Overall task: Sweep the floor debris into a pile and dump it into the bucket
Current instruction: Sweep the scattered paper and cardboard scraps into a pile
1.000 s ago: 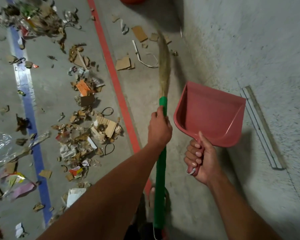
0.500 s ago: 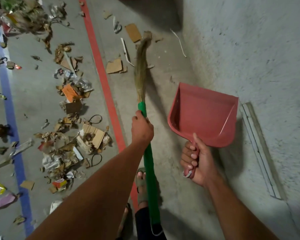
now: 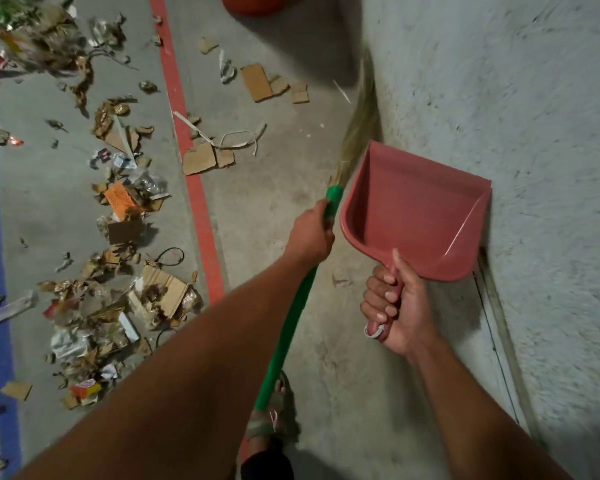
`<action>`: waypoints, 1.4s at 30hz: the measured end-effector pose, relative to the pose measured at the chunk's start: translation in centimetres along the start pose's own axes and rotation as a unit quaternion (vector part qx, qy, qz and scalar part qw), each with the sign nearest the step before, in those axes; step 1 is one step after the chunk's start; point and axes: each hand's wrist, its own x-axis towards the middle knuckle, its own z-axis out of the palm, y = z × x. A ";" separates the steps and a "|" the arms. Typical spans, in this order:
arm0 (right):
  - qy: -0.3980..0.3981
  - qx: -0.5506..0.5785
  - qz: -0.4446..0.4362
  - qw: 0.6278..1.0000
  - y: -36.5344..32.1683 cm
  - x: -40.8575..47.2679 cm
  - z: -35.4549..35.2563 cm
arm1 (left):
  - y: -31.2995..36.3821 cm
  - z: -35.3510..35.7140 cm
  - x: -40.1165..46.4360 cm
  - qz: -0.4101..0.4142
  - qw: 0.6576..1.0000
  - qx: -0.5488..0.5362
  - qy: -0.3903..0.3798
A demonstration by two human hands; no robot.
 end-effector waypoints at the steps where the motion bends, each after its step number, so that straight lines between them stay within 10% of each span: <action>1: 0.001 -0.004 -0.003 1.000 -0.4 0.4 -0.4 | 0.4 0.1 1.8 -0.024 0.999 -0.020 -0.027; 13: 0.030 -0.016 0.050 0.998 1.9 0.1 -0.7 | -1.7 1.1 -6.4 -0.172 0.968 -0.062 0.172; 22: 0.008 -0.016 0.045 0.999 1.2 1.7 0.3 | -0.4 -0.1 -2.2 -0.056 0.995 0.018 0.085; 26: 0.003 -0.035 0.045 0.998 1.2 2.3 0.8 | -4.2 -2.8 0.4 -0.132 0.987 0.080 0.047; 33: -0.009 -0.040 0.066 0.997 2.9 2.0 2.4 | -10.0 -7.3 -6.1 -0.310 0.930 0.023 0.194; 42: -0.014 -0.049 0.051 0.997 1.7 0.8 4.1 | -5.3 -3.7 -8.6 -0.177 0.965 0.010 0.194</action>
